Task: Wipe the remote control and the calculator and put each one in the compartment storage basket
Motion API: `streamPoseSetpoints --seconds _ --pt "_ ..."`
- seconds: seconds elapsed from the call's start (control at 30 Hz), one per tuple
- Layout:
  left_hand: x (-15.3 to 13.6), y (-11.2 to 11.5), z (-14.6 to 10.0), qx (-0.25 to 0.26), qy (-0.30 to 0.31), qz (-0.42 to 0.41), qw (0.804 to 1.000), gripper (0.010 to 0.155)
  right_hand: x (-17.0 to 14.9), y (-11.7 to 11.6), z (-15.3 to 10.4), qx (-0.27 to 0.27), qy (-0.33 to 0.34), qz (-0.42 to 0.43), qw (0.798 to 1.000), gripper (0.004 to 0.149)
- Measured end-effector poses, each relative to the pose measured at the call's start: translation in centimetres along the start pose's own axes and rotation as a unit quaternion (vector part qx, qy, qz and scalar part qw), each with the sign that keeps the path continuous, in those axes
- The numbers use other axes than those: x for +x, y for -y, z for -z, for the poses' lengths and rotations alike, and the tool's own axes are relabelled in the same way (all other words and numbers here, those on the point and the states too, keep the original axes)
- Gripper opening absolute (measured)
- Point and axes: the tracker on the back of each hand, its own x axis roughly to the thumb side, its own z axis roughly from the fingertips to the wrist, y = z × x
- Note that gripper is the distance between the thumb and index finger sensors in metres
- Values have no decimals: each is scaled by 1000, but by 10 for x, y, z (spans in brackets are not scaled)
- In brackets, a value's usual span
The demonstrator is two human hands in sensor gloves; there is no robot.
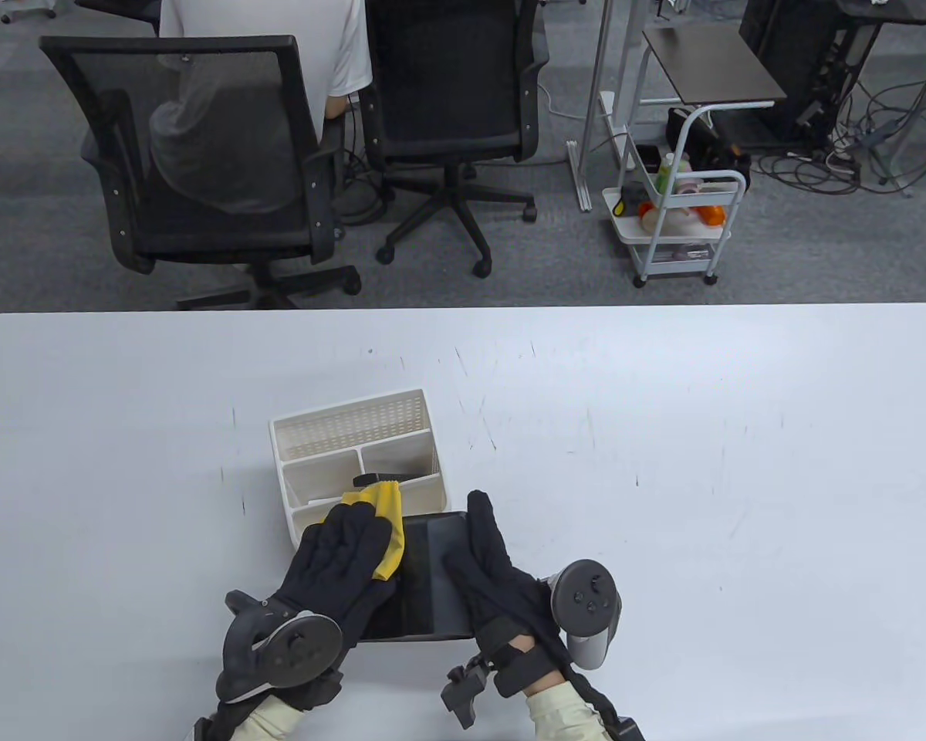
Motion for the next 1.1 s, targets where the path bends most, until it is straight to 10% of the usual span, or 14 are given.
streamPoseSetpoints --seconds 1.1 --pt "15 -6 3 7 20 -115 993 58 2 -14 -1 62 26 -81 994 69"
